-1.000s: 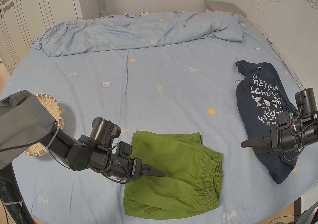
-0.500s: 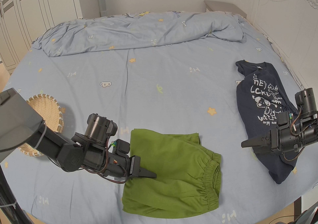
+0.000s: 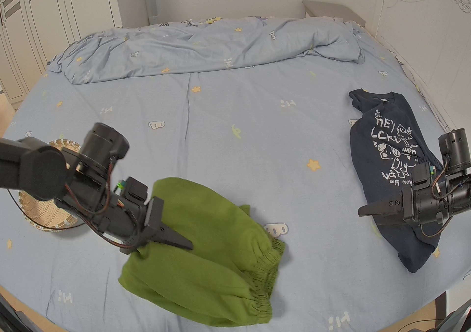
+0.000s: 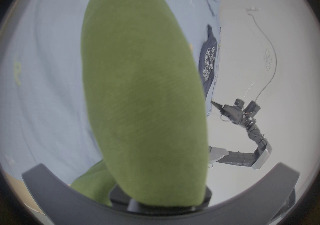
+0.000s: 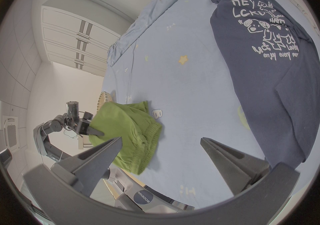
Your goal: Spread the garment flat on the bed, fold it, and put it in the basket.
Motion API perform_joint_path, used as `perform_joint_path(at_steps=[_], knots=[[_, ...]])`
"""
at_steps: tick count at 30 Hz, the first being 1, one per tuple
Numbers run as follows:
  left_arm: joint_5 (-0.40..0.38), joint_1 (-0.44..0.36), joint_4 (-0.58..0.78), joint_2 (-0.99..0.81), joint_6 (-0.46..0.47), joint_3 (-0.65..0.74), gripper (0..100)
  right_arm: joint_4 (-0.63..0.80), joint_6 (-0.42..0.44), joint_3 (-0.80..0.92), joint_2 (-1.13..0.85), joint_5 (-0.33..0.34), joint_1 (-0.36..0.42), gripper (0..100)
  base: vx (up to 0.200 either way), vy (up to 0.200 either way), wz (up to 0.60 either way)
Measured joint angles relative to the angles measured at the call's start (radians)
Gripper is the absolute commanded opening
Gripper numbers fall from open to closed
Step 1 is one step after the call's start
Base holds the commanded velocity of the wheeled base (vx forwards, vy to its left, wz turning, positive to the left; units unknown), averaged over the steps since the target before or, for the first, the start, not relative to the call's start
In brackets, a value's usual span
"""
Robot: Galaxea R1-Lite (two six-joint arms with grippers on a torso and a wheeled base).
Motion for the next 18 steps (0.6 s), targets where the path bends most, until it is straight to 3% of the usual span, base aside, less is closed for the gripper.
perform_joint_path(at_steps=[5, 18], knots=[[0.002, 0.064, 0.04, -0.064, 0.001, -0.038, 0, 0.0, 0.001, 0.001, -0.002, 0.0, 0.001, 100, 0.0, 0.0, 0.0], [0.003, 0.077, 0.043, -0.123, 0.001, -0.023, 0, 0.0, 0.003, 0.001, -0.008, 0.0, 0.0, 100, 0.0, 0.2, 0.0]])
